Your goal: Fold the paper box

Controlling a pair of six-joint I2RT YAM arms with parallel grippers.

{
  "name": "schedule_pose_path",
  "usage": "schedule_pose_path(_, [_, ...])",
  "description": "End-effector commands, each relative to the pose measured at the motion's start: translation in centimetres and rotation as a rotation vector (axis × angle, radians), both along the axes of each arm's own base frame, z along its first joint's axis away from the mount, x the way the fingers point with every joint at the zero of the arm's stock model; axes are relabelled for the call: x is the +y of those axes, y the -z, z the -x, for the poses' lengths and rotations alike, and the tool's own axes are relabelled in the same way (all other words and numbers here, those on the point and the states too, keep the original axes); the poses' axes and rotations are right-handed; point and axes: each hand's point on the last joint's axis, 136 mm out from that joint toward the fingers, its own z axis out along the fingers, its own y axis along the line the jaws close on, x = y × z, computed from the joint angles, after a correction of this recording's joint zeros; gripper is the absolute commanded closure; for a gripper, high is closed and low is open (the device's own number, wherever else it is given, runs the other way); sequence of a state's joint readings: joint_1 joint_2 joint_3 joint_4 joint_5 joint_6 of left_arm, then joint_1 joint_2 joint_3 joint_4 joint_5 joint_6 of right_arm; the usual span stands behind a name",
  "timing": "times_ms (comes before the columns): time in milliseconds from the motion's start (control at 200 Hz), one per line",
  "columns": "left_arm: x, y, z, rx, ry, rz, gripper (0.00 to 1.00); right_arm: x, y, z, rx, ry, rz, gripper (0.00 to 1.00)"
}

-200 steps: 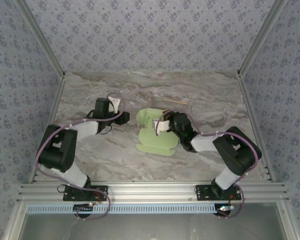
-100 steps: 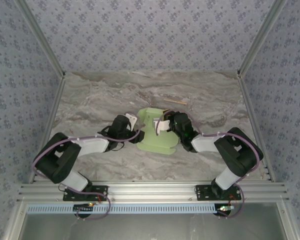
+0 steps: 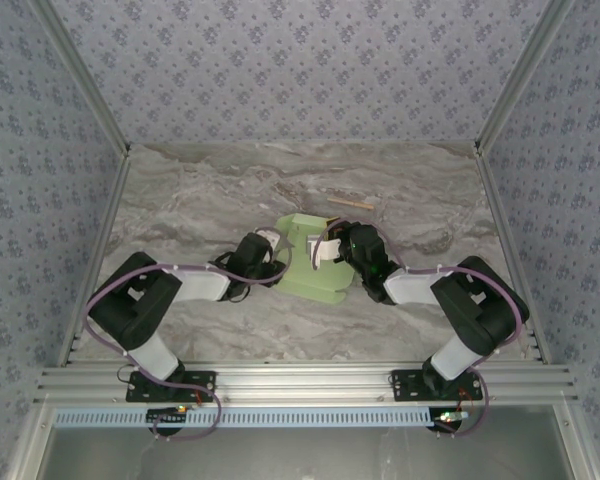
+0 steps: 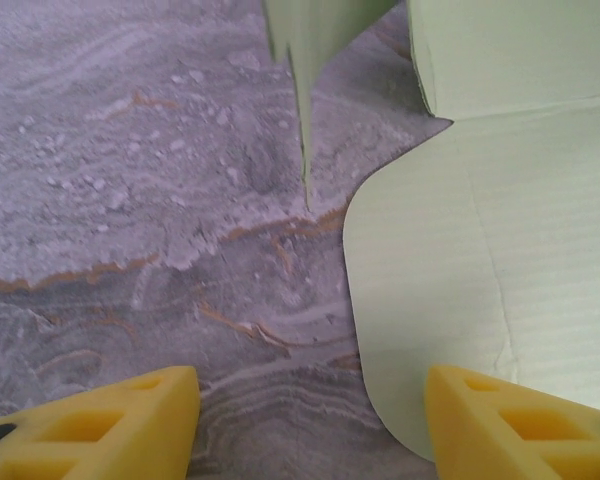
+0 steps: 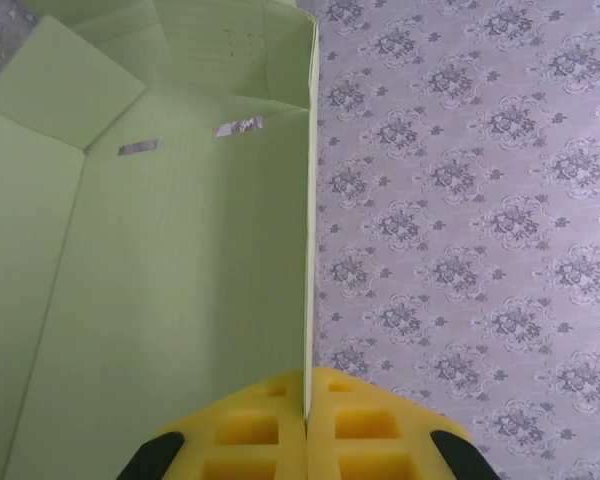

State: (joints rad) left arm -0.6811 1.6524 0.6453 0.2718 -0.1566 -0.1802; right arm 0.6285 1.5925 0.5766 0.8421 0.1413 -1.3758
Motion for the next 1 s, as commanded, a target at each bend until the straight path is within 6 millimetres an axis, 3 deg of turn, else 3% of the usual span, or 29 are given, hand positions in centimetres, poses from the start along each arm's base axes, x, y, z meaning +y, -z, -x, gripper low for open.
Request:
schedule_pose_path(0, [1.7,2.2,0.7,0.028,-0.026,-0.089,0.40,-0.4,-0.4,0.2,0.014,-0.002,-0.019,1.00])
schedule_pose_path(85, [1.0,1.2,0.8,0.012,-0.003,-0.035,0.39,-0.6,-0.2,0.1,0.024,0.002,-0.026,1.00])
schedule_pose_path(220, [-0.3,-2.5,0.1,-0.049,0.048,0.090,0.38,-0.6,-0.7,0.1,0.050,0.001,-0.048,1.00])
schedule_pose_path(350, [-0.2,-6.1,-1.0,-0.085,0.083,0.236,0.37,-0.7,-0.9,0.2,0.073,0.001,-0.062,1.00])
schedule_pose_path(485, [-0.3,-8.4,-1.6,-0.096,0.142,0.345,0.37,-0.8,-0.7,0.1,0.082,0.006,-0.062,1.00])
schedule_pose_path(824, [-2.9,-9.0,-2.3,-0.076,0.320,0.400,0.33,-0.8,-0.6,-0.1,0.086,0.019,-0.057,1.00])
schedule_pose_path(999, [-3.5,-8.6,-4.1,-0.071,0.305,0.385,0.45,-0.7,-0.6,-0.2,0.084,0.021,-0.057,1.00])
